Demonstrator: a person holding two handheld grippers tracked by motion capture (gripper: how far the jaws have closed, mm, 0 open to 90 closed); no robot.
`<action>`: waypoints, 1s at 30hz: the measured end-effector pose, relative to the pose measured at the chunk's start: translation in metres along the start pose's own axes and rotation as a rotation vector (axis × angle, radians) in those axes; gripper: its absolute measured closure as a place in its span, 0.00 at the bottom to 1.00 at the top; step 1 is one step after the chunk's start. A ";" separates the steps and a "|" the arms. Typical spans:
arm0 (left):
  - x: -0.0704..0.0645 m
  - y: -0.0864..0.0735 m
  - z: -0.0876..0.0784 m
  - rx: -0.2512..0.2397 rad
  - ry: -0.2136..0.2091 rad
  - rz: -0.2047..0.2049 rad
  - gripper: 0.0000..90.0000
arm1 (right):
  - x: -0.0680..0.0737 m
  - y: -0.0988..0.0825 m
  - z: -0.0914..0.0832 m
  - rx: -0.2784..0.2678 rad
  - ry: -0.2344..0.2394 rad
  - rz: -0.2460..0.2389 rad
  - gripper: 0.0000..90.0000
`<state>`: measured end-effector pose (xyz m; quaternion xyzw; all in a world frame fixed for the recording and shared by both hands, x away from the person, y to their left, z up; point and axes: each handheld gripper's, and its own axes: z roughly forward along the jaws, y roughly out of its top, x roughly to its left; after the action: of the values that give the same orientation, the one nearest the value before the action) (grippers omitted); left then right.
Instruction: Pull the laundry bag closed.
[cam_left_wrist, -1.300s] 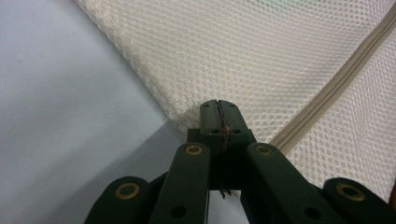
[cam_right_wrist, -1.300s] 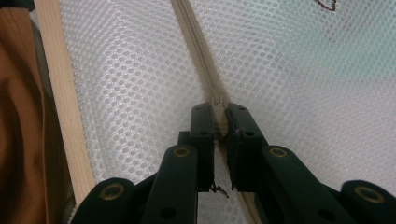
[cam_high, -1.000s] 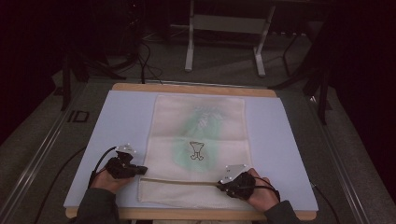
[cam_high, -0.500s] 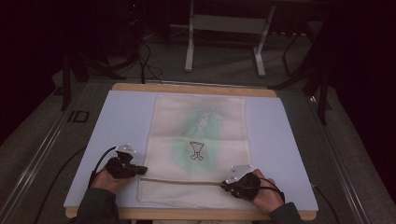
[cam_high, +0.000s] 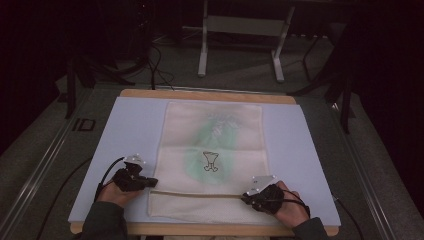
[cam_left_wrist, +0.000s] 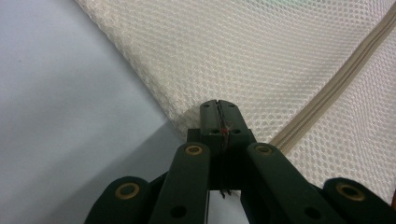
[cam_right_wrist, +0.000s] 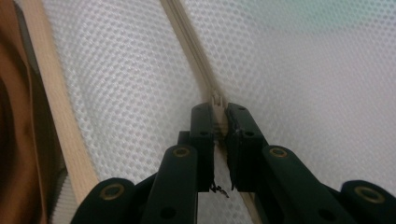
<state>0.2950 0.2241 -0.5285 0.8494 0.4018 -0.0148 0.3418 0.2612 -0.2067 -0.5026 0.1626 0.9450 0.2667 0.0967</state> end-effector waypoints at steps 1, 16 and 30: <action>0.000 0.000 0.000 0.000 0.000 0.000 1.00 | -0.001 -0.001 -0.001 0.002 -0.001 0.006 0.91; 0.000 0.000 0.000 0.000 0.000 0.000 1.00 | -0.006 -0.009 -0.006 0.006 -0.012 0.028 0.91; 0.000 0.000 0.000 -0.002 0.000 -0.002 1.00 | -0.011 -0.018 -0.010 0.018 -0.024 0.051 0.91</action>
<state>0.2946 0.2242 -0.5286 0.8485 0.4029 -0.0146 0.3427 0.2646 -0.2297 -0.5026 0.1906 0.9417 0.2586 0.1001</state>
